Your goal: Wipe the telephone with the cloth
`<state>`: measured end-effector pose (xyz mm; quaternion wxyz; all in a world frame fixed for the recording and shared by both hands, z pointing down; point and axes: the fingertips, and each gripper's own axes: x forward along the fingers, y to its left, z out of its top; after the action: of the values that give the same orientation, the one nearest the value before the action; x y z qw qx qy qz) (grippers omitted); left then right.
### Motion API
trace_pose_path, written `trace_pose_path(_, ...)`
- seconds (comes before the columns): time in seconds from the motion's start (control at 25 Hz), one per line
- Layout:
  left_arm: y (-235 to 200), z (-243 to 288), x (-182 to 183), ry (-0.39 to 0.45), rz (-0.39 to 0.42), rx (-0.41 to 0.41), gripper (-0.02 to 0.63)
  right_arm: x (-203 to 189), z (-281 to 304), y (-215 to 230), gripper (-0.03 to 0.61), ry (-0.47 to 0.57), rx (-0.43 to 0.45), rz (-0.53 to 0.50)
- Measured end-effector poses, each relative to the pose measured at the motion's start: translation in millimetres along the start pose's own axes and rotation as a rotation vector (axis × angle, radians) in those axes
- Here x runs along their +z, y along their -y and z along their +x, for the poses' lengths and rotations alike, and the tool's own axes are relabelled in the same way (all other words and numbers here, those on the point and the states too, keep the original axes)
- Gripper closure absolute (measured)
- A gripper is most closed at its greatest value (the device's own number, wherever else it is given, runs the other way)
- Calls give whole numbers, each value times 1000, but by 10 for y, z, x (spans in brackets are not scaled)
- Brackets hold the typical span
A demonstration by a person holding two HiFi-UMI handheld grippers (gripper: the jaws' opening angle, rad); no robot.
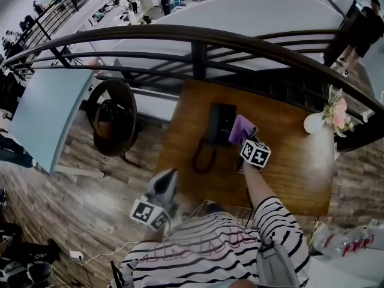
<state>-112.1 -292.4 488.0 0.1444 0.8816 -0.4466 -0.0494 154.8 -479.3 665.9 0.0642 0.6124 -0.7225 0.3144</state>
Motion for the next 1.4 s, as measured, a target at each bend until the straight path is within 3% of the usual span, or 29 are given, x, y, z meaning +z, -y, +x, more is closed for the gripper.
trace_pose_path(0.12, -4, -22, -4, 2, 3, -2, 612, 22, -94, -160, 545, 23, 43, 16)
trace_pose_path(0.28, -51, -58, -13, 9, -5, 3, 612, -26, -185, -675, 545, 32, 167, 0)
trace_pose_path(0.44, -87, -73, -4, 12, -13, 14, 612, -181, -153, -1220, 545, 2, 297, 8)
trace_pose_path(0.6, -126, -125, 17, 14, -10, 37, 612, -410, -19, -1521, 545, -56, 340, 21)
trace_pose_path(0.76, -156, -183, 46, 14, -17, 61, 612, -666, 119, -1535, 545, -124, 310, 2)
trace_pose_path(0.96, -120, -124, 6, 13, -27, 56, 612, -744, 126, -1128, 545, -150, 219, -51)
trace_pose_path(1.4, 6, 75, -46, 0, -29, -18, 612, -625, -62, -320, 545, -113, 50, -16)
